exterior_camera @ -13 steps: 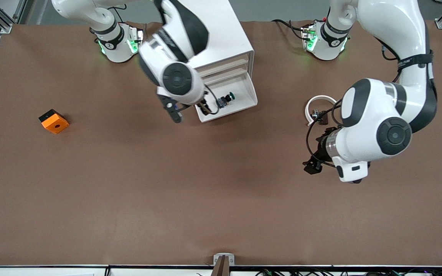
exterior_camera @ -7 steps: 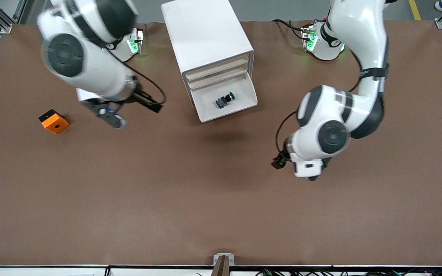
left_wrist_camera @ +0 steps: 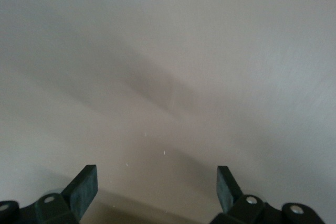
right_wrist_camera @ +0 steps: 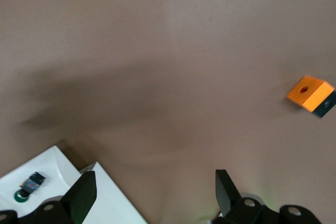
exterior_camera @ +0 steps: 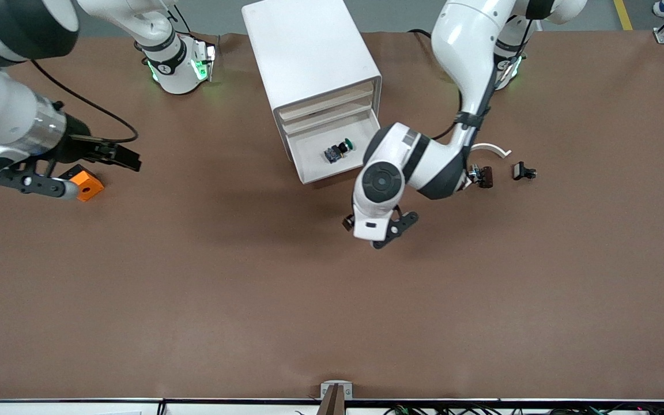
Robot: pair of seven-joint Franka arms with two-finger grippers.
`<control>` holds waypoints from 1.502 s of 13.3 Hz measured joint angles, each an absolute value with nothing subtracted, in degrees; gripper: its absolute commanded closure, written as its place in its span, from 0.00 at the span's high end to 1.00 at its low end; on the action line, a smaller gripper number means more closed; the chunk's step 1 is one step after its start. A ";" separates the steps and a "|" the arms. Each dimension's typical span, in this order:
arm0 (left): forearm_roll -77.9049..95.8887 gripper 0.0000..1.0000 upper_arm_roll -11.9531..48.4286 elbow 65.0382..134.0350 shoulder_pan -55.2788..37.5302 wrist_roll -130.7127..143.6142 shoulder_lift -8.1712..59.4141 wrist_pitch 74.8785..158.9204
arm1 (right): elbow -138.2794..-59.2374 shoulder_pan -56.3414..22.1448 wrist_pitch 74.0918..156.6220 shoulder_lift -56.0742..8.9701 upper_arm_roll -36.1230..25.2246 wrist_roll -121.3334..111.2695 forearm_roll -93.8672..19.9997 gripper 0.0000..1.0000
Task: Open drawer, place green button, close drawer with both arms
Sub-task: 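Push the drawer shut into the cabinet with the left gripper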
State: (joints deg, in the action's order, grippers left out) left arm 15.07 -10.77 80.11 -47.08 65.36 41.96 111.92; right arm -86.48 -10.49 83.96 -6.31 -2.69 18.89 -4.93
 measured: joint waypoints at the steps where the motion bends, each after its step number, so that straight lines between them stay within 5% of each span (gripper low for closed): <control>1: 15.07 1.00 -10.14 81.59 -47.96 64.70 41.99 112.89 | -88.32 -9.26 85.26 -5.17 -2.69 15.98 -4.09 1.00; 7: 15.11 1.00 -2.80 87.89 -48.12 61.88 41.49 120.17 | -98.11 -2.48 90.83 1.15 -2.63 2.35 -0.98 1.00; 20: 22.53 1.00 6.94 94.23 -48.19 61.97 39.16 120.26 | -95.36 1.03 90.69 3.37 -1.27 -3.73 -0.72 1.00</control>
State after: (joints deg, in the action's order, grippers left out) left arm 22.53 6.94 94.23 -48.19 61.97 39.16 120.26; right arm -95.36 1.03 90.69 3.37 -1.27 -3.73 -0.72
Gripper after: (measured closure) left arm 0.000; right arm 0.000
